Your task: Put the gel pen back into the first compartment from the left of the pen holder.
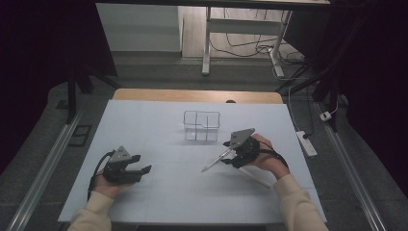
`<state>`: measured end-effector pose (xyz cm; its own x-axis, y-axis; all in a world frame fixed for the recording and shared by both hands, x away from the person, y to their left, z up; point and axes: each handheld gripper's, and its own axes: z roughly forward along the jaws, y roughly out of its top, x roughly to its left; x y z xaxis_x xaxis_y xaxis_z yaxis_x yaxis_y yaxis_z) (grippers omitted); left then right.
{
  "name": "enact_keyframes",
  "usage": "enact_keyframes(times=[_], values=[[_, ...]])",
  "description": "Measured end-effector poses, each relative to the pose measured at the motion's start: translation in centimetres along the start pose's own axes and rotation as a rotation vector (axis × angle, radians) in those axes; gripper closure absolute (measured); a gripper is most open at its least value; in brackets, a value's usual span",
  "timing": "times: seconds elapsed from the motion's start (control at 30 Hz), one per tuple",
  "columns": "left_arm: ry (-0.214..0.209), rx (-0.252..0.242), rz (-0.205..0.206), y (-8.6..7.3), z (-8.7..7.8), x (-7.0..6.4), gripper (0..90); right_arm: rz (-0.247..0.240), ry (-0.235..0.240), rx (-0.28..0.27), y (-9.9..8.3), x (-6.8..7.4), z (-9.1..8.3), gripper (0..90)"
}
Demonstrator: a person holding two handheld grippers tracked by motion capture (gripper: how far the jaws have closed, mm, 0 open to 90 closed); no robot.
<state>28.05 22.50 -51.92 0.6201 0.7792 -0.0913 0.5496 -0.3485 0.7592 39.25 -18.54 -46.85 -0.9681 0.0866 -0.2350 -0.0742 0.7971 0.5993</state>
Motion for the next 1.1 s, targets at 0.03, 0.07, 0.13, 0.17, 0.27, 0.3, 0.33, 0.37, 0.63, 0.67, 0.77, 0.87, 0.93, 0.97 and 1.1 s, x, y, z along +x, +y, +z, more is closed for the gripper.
enact_keyframes(times=[0.03,0.07,0.13,0.17,0.27,0.3,0.33,0.37,0.63,0.67,0.77,0.87,0.93,0.97,1.1], values=[[0.0,0.001,0.0,0.0,0.0,0.0,36.0,-0.009,0.004,0.008,0.0,-0.1,0.0,37.2],[0.0,0.002,0.002,0.0,0.0,0.0,36.0,-0.016,0.01,0.011,0.1,-0.2,0.1,37.9],[0.001,0.002,0.001,0.0,0.0,0.0,36.0,-0.034,0.021,0.013,0.2,-0.2,0.3,39.2],[0.002,0.001,0.001,0.0,0.0,0.0,36.0,-0.041,0.029,0.02,0.3,-0.3,0.4,39.6],[0.004,0.0,0.0,0.0,0.0,0.0,36.0,-0.066,0.043,0.041,0.6,-0.2,0.8,40.6],[0.005,0.001,0.001,0.0,-0.1,0.0,36.0,-0.075,0.045,0.041,0.6,-0.2,1.0,40.8],[0.006,0.002,0.002,0.0,-0.1,0.0,36.0,-0.078,0.051,0.043,0.7,-0.2,1.1,41.0],[0.006,0.001,0.003,0.0,-0.1,0.0,36.0,-0.085,0.058,0.048,0.8,-0.2,1.2,41.4],[0.011,0.002,0.004,-0.1,-0.2,-0.1,36.0,-0.129,0.09,0.082,1.7,-0.3,2.2,44.2],[0.011,0.0,0.002,-0.1,-0.2,-0.1,36.0,-0.134,0.093,0.089,1.8,-0.3,2.3,44.4],[0.008,0.0,0.005,-0.1,-0.3,-0.1,36.0,-0.14,0.108,0.09,2.0,-0.2,2.7,45.2],[0.006,0.001,0.005,-0.2,-0.2,-0.1,36.0,-0.157,0.124,0.121,2.2,-0.3,3.1,46.4],[0.005,0.001,0.006,-0.2,-0.2,-0.1,36.1,-0.168,0.144,0.144,2.4,-0.4,3.4,47.2],[0.005,0.002,0.008,-0.2,-0.2,-0.1,36.0,-0.176,0.149,0.14,2.5,-0.4,3.6,47.6],[0.006,0.004,0.012,-0.2,-0.2,-0.2,36.0,-0.202,0.195,0.175,2.8,-0.5,4.3,48.5]])
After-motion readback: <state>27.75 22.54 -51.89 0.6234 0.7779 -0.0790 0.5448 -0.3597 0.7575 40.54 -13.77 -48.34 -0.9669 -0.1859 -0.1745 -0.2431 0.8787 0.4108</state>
